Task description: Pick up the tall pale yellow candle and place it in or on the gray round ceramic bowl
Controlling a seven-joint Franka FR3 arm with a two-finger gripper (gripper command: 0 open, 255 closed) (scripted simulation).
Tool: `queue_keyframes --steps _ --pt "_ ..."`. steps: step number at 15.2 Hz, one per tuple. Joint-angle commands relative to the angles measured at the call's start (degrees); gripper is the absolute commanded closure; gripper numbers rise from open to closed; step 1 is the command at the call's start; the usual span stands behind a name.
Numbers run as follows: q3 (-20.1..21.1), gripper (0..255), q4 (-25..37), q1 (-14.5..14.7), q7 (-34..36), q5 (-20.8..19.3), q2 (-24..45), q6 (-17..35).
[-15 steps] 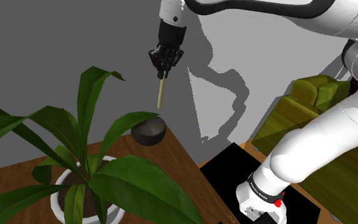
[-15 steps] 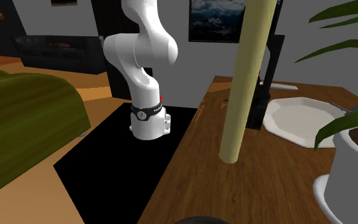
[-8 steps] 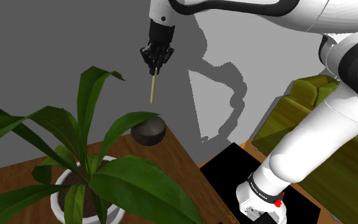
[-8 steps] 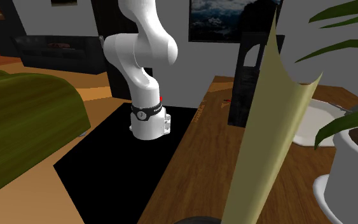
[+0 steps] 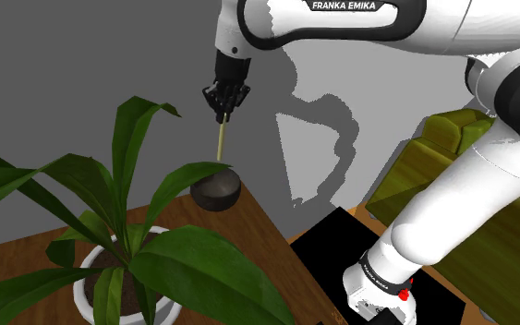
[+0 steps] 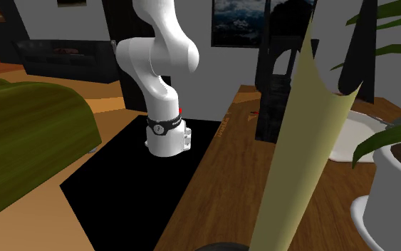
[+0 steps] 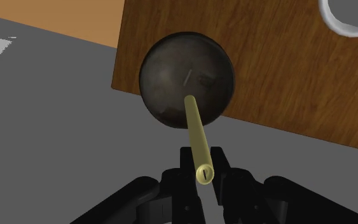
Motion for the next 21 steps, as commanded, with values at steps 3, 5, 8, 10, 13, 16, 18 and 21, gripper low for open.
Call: queue_keyframes --steps 3,5,8,10,13,16,18,21 --pt "0.1 255 -3.0 0.1 0.2 -0.1 0.2 3.2" --pt "0.1 255 -4.4 0.1 0.2 -0.1 0.3 4.7" --pt "0.2 255 -6.5 0.1 0.4 -0.2 0.5 7.0" --pt "0.3 255 -7.8 0.1 0.5 -0.3 0.7 8.5" --pt "0.4 255 -9.7 0.2 0.7 -0.6 1.1 10.8" --pt "0.4 255 -10.2 0.2 0.8 -0.6 1.3 11.3" --pt "0.4 255 -10.2 0.2 0.8 -0.6 1.3 11.3" --pt "0.4 255 -10.2 0.2 0.8 -0.6 1.3 11.3"
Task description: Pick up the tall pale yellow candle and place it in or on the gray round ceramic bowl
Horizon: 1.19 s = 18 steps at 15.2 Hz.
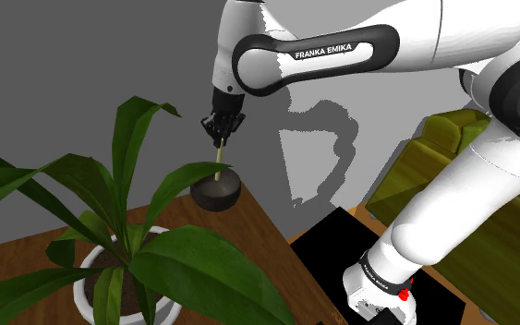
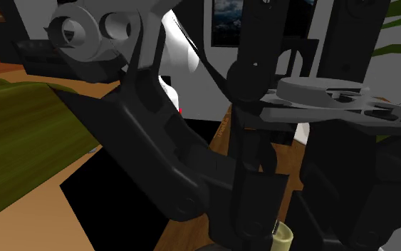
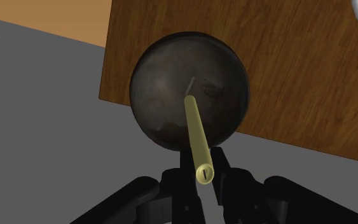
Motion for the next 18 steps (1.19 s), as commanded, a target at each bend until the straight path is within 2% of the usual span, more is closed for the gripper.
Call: queue_keyframes --steps 1,2,7,11,18 --pt "0.0 255 0.0 0.0 0.0 0.0 0.0 0.0" --pt "0.0 0 0.0 0.0 0.0 0.0 0.0 0.0" --pt "0.0 0 0.0 0.0 0.0 0.0 0.0 0.0" --pt "-0.3 0 5.3 0.0 -0.7 0.9 -2.0 -7.1" --pt "-0.3 0 5.3 0.0 -0.7 0.9 -2.0 -7.1"
